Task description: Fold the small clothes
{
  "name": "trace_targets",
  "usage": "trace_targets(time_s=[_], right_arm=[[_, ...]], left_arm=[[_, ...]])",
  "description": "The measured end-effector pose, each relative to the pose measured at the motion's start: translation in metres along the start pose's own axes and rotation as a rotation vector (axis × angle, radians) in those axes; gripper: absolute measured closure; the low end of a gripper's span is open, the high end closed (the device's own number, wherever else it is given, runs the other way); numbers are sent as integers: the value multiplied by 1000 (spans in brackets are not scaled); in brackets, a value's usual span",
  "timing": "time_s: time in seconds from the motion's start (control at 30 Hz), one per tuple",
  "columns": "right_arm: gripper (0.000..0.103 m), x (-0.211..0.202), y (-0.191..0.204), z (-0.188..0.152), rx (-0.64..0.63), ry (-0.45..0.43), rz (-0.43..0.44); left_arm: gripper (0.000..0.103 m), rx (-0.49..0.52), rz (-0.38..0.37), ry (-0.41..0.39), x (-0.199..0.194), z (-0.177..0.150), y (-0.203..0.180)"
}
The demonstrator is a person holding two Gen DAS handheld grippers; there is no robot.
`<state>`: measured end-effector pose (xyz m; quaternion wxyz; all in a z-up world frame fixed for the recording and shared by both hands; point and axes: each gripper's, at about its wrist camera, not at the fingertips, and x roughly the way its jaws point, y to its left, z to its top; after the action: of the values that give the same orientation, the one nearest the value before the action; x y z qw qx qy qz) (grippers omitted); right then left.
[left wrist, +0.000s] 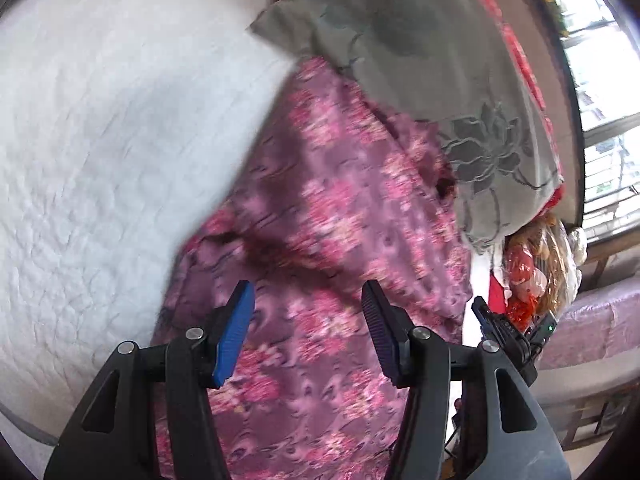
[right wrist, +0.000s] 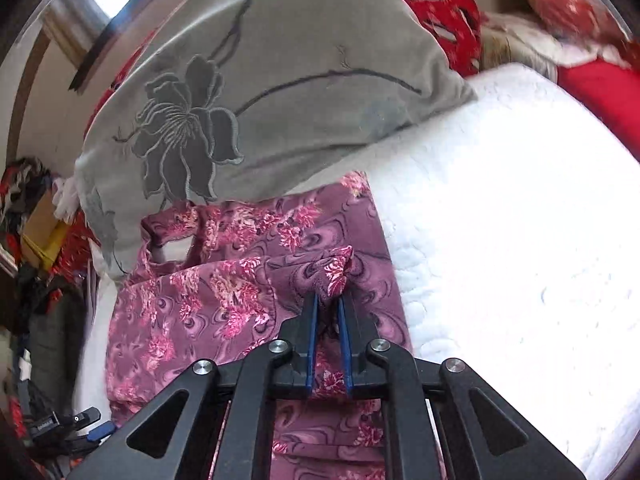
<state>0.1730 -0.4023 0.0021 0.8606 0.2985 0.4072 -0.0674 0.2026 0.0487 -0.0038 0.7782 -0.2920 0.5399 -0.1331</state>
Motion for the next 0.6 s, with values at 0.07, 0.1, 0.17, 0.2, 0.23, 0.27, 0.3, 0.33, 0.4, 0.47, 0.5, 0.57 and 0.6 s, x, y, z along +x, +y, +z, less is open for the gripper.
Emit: trace_targets(time_s=[0.07, 0.1, 0.17, 0.2, 0.23, 0.27, 0.3, 0.33, 0.4, 0.47, 0.5, 0.57, 0.6], right_arm=[[87, -16, 4, -2, -16, -83, 37], [86, -21, 7, -5, -30, -102, 66], [80, -16, 14, -13, -75, -57, 108], [78, -7, 17, -18, -101, -14, 113], [76, 9, 19, -25, -138, 67, 82], [80, 22, 18, -30, -162, 131, 40], [82, 25, 18, -33, -181, 130, 33], [82, 16, 19, -32, -188, 96, 37], [75, 0, 22, -28, -170, 83, 57], [75, -14, 23, -30, -182, 81, 123], [70, -17, 22, -37, -202, 108, 127], [65, -10, 17, -51, -231, 193, 87], [64, -3, 13, -63, -250, 248, 53]], left_arm=[[49, 37, 27, -6, 4, 5, -9], [49, 57, 50, -1, 10, 7, -14], [49, 83, 118, 30, 31, 10, -21], [49, 92, 162, 64, 45, 11, -22], [49, 110, 208, 106, 61, 10, -22], [48, 127, 235, 116, 67, 9, -23], [48, 149, 252, 101, 65, 7, -28], [48, 183, 257, 94, 60, 5, -35], [48, 228, 239, 110, 55, -4, -42], [47, 266, 233, 144, 53, -20, -43], [46, 271, 242, 161, 55, -28, -41], [46, 308, 273, 154, 58, -45, -37], [45, 352, 295, 133, 55, -53, -40]])
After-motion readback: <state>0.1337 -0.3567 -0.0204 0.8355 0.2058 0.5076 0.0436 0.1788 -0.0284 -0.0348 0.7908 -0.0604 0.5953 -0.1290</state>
